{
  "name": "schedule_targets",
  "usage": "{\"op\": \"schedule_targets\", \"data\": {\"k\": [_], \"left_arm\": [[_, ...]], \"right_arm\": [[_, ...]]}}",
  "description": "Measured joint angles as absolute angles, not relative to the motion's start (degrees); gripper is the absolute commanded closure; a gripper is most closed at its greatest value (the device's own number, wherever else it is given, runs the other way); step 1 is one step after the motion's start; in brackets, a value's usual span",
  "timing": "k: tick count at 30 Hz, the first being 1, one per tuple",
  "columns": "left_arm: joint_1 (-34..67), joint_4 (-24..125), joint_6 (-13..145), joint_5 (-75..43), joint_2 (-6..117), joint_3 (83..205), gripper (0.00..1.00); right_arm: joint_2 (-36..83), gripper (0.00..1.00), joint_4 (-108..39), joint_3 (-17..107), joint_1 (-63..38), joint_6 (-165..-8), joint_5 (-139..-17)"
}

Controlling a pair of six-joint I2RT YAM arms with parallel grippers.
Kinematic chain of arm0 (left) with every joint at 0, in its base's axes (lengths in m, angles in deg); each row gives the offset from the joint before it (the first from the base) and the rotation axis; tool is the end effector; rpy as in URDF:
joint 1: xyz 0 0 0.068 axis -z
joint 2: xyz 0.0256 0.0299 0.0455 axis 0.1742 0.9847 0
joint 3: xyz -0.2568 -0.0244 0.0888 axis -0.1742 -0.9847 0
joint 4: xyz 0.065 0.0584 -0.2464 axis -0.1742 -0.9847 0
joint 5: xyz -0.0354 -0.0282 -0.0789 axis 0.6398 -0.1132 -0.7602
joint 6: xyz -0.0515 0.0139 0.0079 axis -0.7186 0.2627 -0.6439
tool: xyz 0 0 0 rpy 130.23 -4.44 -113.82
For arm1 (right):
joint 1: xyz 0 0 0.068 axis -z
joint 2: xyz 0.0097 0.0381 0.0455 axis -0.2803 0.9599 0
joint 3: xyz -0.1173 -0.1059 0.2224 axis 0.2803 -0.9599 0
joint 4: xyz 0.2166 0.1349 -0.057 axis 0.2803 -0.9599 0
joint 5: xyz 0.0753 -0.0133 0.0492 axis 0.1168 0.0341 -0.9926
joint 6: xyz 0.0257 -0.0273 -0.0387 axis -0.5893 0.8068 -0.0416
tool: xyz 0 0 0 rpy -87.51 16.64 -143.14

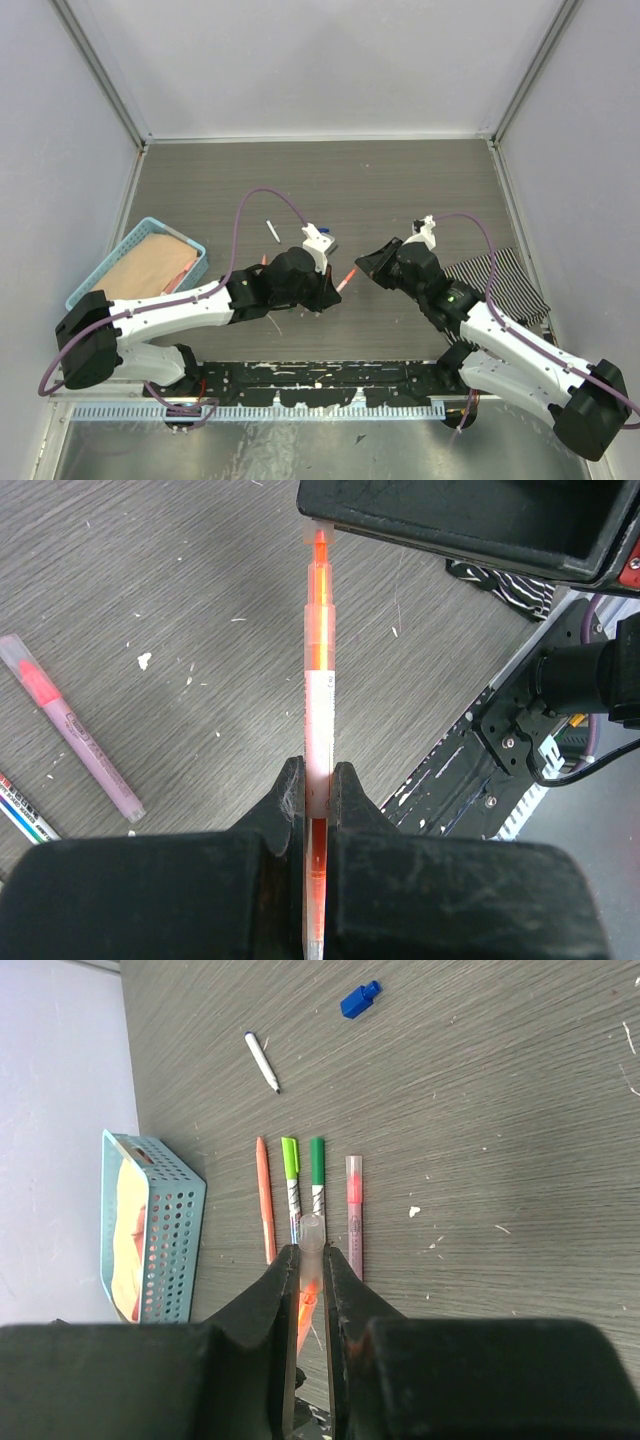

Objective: Insert the pens into the pen caps
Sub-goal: Insert the pen cap onto the pen.

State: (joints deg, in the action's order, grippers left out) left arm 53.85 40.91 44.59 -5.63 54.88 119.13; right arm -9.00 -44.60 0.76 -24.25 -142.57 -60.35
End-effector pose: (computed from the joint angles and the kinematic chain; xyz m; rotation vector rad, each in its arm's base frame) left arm 0.1268 -0.2557 0.2476 0.5954 2.2449 -0.8911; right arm 0.1505 0.1209 0.2454 0.5280 2.1216 0.9166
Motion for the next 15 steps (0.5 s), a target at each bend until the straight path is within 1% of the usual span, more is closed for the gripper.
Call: {"op": "schedule_targets", "data": {"k": [15], "left_arm": [[53.85, 41.30, 44.59, -5.63, 55.10, 119.13, 1.00]], "right_arm": [[-9.00, 0.99, -44.63, 0.76, -24.25, -141.69, -62.03]]}}
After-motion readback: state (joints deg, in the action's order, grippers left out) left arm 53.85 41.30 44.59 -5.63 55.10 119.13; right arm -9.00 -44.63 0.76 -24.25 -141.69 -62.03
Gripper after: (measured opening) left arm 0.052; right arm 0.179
